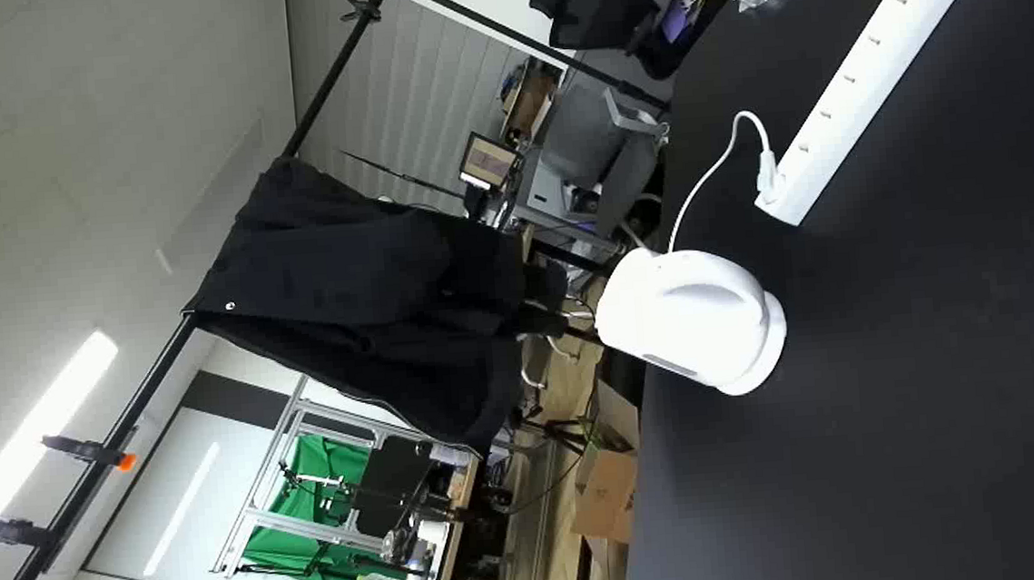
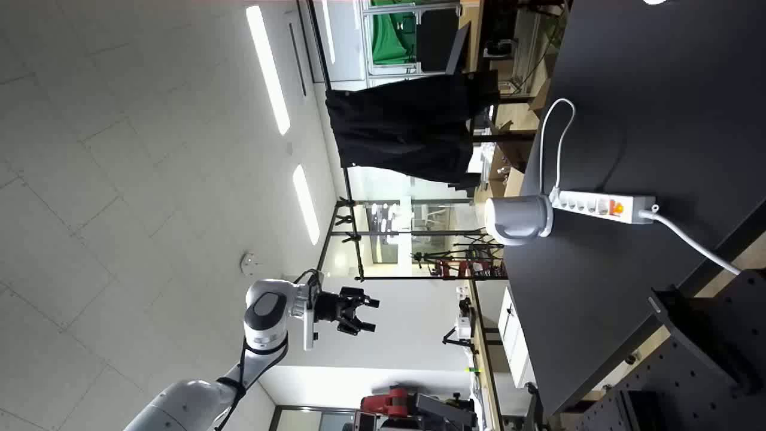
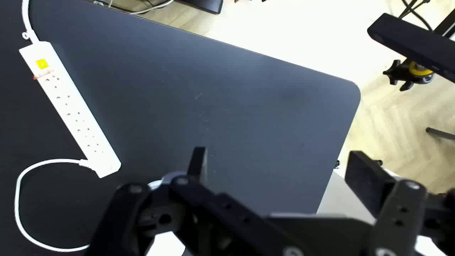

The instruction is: Press the button on the kettle

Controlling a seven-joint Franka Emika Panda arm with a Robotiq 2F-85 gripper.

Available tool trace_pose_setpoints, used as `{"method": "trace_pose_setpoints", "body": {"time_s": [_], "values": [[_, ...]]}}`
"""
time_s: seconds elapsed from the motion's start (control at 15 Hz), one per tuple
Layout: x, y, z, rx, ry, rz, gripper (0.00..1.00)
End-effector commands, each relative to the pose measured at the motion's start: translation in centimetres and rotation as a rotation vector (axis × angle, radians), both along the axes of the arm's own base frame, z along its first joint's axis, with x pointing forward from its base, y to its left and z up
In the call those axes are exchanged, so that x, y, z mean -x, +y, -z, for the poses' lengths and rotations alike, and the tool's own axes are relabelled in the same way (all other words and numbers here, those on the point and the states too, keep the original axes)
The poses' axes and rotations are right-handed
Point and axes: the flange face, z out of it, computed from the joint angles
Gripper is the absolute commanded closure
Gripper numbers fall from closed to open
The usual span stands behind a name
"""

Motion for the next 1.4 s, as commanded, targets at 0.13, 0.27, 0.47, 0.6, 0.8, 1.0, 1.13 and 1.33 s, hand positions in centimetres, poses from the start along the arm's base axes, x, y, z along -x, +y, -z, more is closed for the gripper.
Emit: {"method": "trace_pose_setpoints", "body": {"time_s": [0.13, 0.27, 0.47, 0.6, 0.8, 1.0, 1.13, 1.33], "values": [[-0.1, 0.0, 0.0, 0.0, 0.0, 0.0, 0.0], [-0.1, 0.0, 0.0, 0.0, 0.0, 0.0, 0.0], [-0.1, 0.0, 0.0, 0.0, 0.0, 0.0, 0.0], [-0.1, 0.0, 0.0, 0.0, 0.0, 0.0, 0.0], [-1.1, 0.0, 1.1, 0.052, -0.076, -0.002, 0.0], [-3.0, -0.1, 3.2, 0.083, -0.165, -0.014, 0.01], [-4.2, -0.2, 4.7, 0.103, -0.214, -0.011, 0.26], [-6.4, -0.4, 6.4, 0.132, -0.285, -0.007, 0.46]]}}
